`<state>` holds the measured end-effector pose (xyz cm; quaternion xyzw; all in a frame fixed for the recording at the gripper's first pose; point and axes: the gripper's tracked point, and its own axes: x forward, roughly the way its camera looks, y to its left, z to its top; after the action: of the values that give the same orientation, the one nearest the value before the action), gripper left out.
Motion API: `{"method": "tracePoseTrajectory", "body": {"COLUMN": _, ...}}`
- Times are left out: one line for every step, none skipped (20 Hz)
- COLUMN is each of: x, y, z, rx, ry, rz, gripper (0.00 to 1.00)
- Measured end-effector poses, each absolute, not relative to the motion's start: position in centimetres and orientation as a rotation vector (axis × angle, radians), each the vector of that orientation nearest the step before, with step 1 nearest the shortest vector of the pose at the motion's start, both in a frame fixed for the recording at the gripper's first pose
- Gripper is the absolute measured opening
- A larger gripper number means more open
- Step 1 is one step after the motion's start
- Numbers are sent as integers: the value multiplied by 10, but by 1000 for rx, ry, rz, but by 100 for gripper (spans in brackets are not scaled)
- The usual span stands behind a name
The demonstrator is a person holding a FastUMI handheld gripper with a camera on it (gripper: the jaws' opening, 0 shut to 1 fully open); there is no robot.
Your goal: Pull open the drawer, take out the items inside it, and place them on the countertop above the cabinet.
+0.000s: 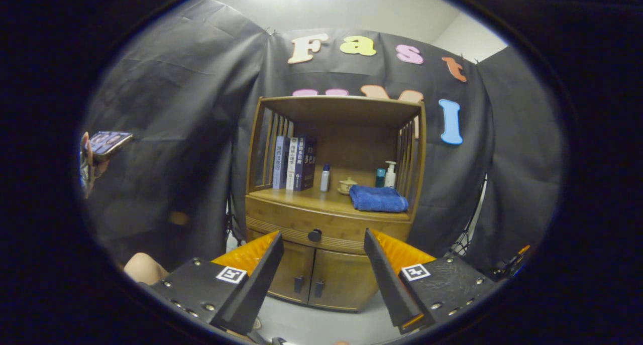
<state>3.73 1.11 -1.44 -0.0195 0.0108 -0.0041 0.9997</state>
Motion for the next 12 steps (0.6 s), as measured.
{"method": "tracePoseTrajectory", "body": {"x": 44, "y": 12, "z": -15, "rx": -39, "ry": 25, "rz": -7, "gripper": 97}}
{"method": "tracePoseTrajectory", "body": {"x": 52, "y": 13, "z": -17, "rx": -38, "ry": 28, "rz": -5, "gripper": 97}}
{"method": "tracePoseTrajectory", "body": {"x": 60, "y": 15, "z": -18, "rx": -37, "ry": 32, "rz": -4, "gripper": 97}}
{"method": "tracePoseTrajectory", "body": {"x": 69, "y": 17, "z": -22, "rx": -36, "ry": 38, "rz": -1, "gripper": 97}}
{"method": "tracePoseTrajectory", "body": {"x": 79, "y": 19, "z": -25, "rx": -36, "ry": 44, "rz": 3, "gripper": 97}}
{"method": "tracePoseTrajectory", "body": {"x": 88, "y": 22, "z": -31, "rx": -35, "ry": 50, "rz": 6, "gripper": 97}}
{"method": "tracePoseTrajectory", "body": {"x": 98, "y": 25, "z": -35, "rx": -32, "ry": 55, "rz": 10, "gripper": 97}}
{"method": "tracePoseTrajectory", "body": {"x": 108, "y": 27, "z": -39, "rx": -25, "ry": 59, "rz": 10, "gripper": 97}}
{"method": "tracePoseTrajectory", "body": {"x": 119, "y": 30, "z": -44, "rx": -16, "ry": 61, "rz": 11, "gripper": 97}}
{"method": "tracePoseTrajectory", "body": {"x": 131, "y": 31, "z": -49, "rx": -9, "ry": 63, "rz": 9, "gripper": 97}}
{"method": "tracePoseTrajectory", "body": {"x": 143, "y": 34, "z": -54, "rx": -6, "ry": 68, "rz": 5, "gripper": 97}}
{"method": "tracePoseTrajectory", "body": {"x": 155, "y": 35, "z": -60, "rx": 1, "ry": 69, "rz": -1, "gripper": 96}}
